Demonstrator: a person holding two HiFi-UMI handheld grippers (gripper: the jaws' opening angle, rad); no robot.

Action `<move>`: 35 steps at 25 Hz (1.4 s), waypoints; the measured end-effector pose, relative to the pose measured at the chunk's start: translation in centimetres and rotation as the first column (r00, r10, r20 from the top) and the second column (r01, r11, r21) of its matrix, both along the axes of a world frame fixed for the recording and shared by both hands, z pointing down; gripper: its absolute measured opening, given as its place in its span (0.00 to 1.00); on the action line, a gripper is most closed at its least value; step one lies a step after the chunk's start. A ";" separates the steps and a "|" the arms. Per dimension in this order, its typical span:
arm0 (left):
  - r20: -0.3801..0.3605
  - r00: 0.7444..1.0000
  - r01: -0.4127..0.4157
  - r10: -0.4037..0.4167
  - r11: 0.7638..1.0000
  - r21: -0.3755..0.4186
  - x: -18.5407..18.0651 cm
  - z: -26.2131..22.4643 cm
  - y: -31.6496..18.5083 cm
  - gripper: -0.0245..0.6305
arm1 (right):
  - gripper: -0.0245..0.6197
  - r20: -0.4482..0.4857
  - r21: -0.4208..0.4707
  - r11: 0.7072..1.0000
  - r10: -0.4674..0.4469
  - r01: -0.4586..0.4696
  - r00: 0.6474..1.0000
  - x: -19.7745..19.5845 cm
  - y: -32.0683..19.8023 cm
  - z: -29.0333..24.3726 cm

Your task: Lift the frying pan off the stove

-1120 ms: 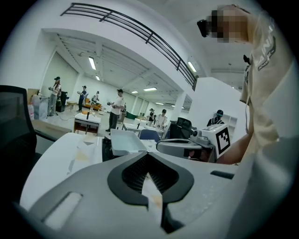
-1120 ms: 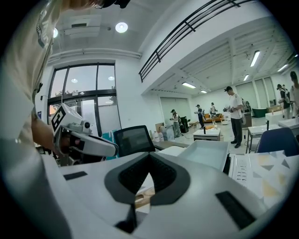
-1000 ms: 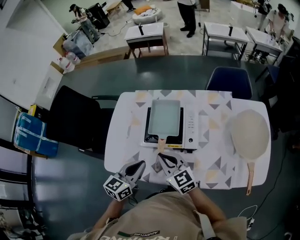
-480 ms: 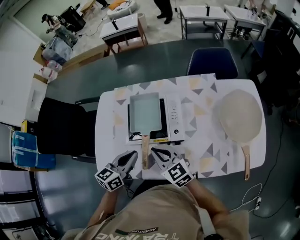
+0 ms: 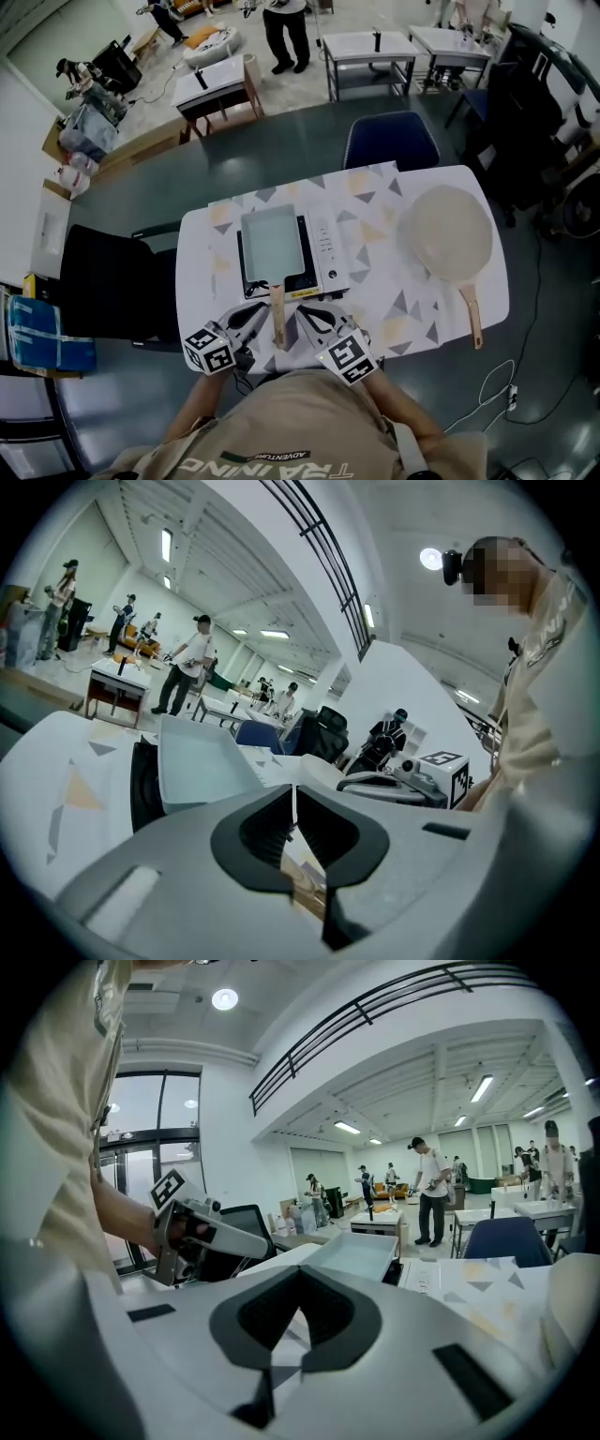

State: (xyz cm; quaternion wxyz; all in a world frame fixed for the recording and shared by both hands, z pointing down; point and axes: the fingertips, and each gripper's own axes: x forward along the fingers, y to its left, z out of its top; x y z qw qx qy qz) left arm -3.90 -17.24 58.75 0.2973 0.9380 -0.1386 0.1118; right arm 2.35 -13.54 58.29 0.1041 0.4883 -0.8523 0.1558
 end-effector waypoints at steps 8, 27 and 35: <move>-0.022 1.000 0.009 -0.013 0.987 -0.161 -1.4 2.6 -2.6 0.04 | 0.03 -0.050 0.034 0.998 0.048 -0.047 0.998 -0.6 -1.3 -1.0; -0.219 0.975 -0.172 0.029 0.719 -0.673 0.3 7.1 -1.8 0.26 | 0.03 -0.142 0.010 0.972 0.234 -0.235 0.962 -1.2 -1.1 -0.5; -0.248 0.965 -0.245 0.086 0.636 -0.732 2.3 8.2 -0.8 0.31 | 0.03 -0.157 -0.021 0.966 0.251 -0.257 0.955 -2.0 -1.0 -0.7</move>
